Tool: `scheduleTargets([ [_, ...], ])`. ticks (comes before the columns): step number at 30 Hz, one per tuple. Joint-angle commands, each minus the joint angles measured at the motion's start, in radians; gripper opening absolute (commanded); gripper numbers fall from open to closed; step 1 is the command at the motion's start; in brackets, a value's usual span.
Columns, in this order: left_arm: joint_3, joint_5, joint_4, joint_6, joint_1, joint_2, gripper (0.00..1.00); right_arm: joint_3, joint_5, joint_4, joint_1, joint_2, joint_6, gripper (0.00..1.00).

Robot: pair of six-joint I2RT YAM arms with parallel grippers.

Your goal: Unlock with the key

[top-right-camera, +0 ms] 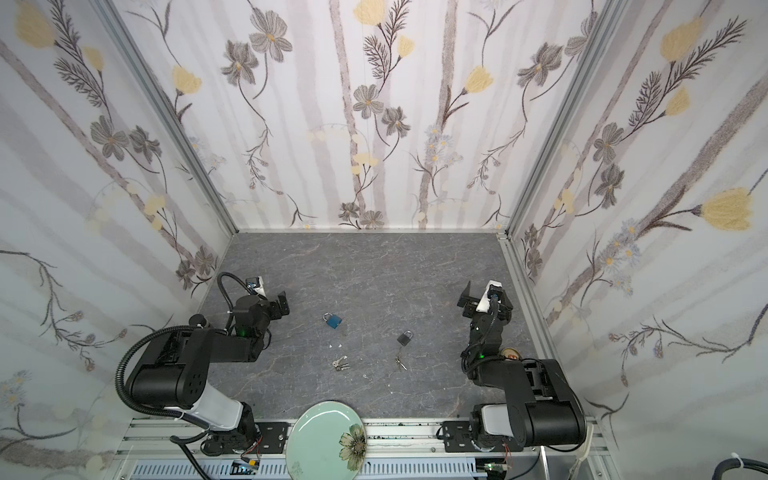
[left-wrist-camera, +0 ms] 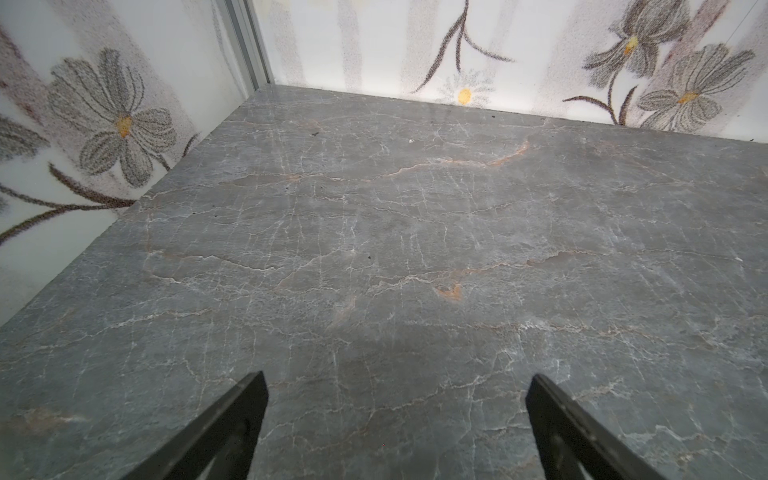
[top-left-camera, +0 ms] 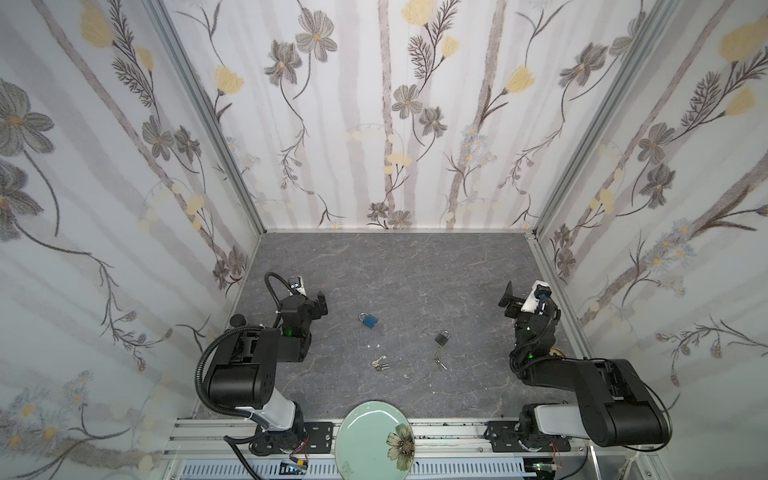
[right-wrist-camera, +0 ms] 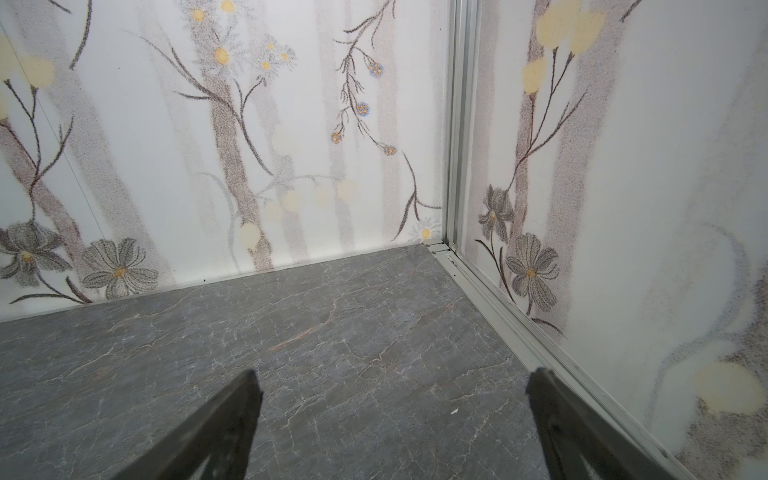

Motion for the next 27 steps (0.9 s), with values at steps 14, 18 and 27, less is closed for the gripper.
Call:
scheduleTargets([
  [14,0.326,0.005,-0.655,-0.198,0.020,-0.290,1.00,0.159,-0.117,-0.520,-0.001,-0.418,0.140,1.00],
  [18,0.393,0.203,-0.811,-0.452,0.053,-0.373,1.00,0.268,-0.130,-0.849,-0.024,-0.499,0.469,1.00],
  [27,0.407,0.489,-0.997,-0.637,0.074,-0.472,0.93,0.310,-0.500,-0.987,-0.049,-0.536,0.644,0.75],
])
